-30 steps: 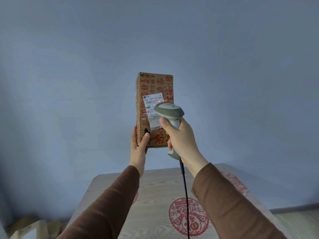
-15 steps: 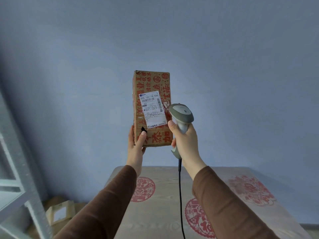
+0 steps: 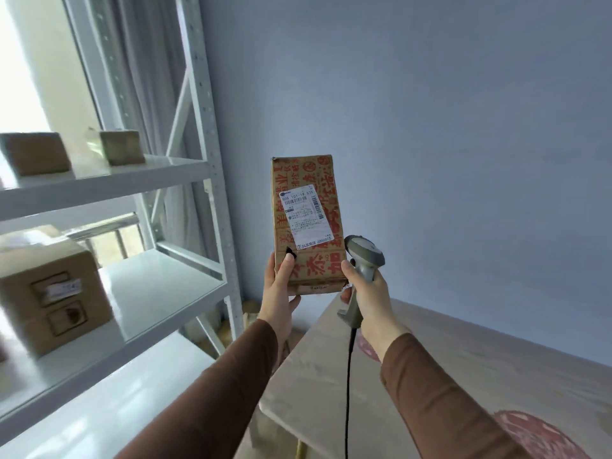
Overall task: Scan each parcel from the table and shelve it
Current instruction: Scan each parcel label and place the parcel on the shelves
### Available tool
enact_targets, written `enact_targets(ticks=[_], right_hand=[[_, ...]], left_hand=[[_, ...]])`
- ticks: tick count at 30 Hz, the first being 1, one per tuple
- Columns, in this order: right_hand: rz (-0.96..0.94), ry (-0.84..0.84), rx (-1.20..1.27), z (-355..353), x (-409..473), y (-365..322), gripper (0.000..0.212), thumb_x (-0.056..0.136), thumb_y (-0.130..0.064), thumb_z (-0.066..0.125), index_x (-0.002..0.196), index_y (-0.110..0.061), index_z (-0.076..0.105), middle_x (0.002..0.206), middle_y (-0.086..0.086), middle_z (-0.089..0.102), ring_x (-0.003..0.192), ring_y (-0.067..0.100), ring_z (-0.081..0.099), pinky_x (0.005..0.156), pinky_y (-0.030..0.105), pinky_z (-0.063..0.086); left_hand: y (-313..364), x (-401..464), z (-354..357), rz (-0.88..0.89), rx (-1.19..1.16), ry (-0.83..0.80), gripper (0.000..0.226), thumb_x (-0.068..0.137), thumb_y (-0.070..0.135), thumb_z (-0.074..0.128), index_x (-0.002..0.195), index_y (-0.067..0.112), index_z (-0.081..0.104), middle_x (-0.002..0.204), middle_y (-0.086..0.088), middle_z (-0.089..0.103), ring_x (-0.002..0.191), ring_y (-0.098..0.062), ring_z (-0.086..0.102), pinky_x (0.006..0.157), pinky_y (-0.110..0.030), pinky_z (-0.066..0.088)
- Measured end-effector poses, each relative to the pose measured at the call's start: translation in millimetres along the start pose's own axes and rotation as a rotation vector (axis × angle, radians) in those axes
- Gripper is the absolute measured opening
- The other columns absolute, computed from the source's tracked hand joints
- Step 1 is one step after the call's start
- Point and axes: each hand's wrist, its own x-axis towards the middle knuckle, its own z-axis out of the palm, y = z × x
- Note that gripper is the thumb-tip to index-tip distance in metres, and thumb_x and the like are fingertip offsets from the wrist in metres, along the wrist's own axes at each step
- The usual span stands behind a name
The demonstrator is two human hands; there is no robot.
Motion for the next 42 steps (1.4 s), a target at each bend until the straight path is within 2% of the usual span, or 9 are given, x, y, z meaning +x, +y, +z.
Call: enact_targets(ticks=[9,14,17,20,24,29,34,38,42], right_hand=[[0.222,-0.225,-0.092,157,13,104,0.03,0.092,-0.042,0.074,0.109,-0.018,0.069,0.083,0.007,0.07,0.063,0.019,0.061,0.058,0.028,0.053],[0.271,-0.288,-0.111,227,23,146,0.026,0.092,-0.045,0.073,0.106,-0.024,0.07,0.088,0.007,0.077,0.068,0.017,0.066,0.059,0.026,0.054],[0.301,-0.288,-0.115,265,35,166,0.034,0.089,-0.047,0.076,0.112,-0.022,0.07,0.09,0.006,0.078,0.069,0.02,0.068,0.065,0.031,0.055],[0.35,-0.299,-0.058,298,52,178,0.045,0.088,-0.046,0.078,0.118,-0.015,0.067,0.084,0.005,0.073,0.063,0.017,0.062,0.067,0.035,0.054],[0.35,-0.354,-0.045,339,81,186,0.056,0.085,-0.053,0.078,0.123,-0.013,0.066,0.092,0.004,0.076,0.076,0.019,0.071,0.072,0.036,0.059],[0.455,-0.434,-0.133,391,126,196,0.056,0.085,-0.057,0.076,0.123,-0.018,0.062,0.108,0.013,0.077,0.097,0.036,0.073,0.077,0.061,0.063],[0.527,-0.445,-0.119,437,176,220,0.043,0.086,-0.048,0.08,0.106,-0.014,0.066,0.097,0.013,0.078,0.079,0.031,0.074,0.055,0.041,0.06],[0.574,-0.462,-0.057,467,204,246,0.042,0.086,-0.037,0.083,0.109,-0.006,0.068,0.102,0.017,0.079,0.089,0.036,0.077,0.079,0.056,0.063],[0.588,-0.478,-0.092,486,222,268,0.037,0.085,-0.038,0.084,0.103,-0.009,0.07,0.089,0.01,0.081,0.081,0.03,0.078,0.08,0.056,0.063]], left_hand=[[15,20,-173,-0.125,0.007,0.293,0.063,0.087,0.069,0.058,0.143,0.04,0.046,0.127,0.002,0.071,0.123,-0.024,0.062,0.116,-0.057,0.036],[24,36,-248,-0.137,0.103,0.374,0.06,0.095,0.066,0.051,0.146,0.038,0.041,0.122,0.009,0.068,0.103,-0.007,0.061,0.098,-0.038,0.033],[30,55,-287,-0.133,0.13,0.37,0.058,0.099,0.061,0.052,0.149,0.032,0.043,0.13,-0.001,0.07,0.118,-0.021,0.065,0.107,-0.04,0.046],[37,76,-314,-0.166,0.094,0.369,0.055,0.101,0.058,0.053,0.146,0.029,0.045,0.129,-0.005,0.071,0.12,-0.028,0.067,0.112,-0.053,0.048],[43,110,-338,-0.185,0.036,0.411,0.058,0.099,0.062,0.053,0.144,0.026,0.048,0.126,-0.007,0.073,0.115,-0.027,0.07,0.104,-0.048,0.054],[48,163,-364,-0.207,-0.008,0.502,0.063,0.098,0.065,0.053,0.145,0.024,0.049,0.123,-0.008,0.074,0.115,-0.028,0.071,0.11,-0.05,0.05],[46,217,-392,-0.22,0.012,0.592,0.068,0.095,0.068,0.054,0.146,0.023,0.049,0.125,-0.009,0.074,0.116,-0.03,0.07,0.112,-0.05,0.049],[41,245,-412,-0.237,-0.006,0.652,0.073,0.093,0.07,0.057,0.149,0.023,0.048,0.125,-0.01,0.074,0.114,-0.03,0.071,0.111,-0.05,0.049],[35,260,-428,-0.246,-0.031,0.707,0.08,0.088,0.073,0.061,0.15,0.025,0.046,0.126,-0.01,0.073,0.115,-0.032,0.071,0.11,-0.051,0.05]])
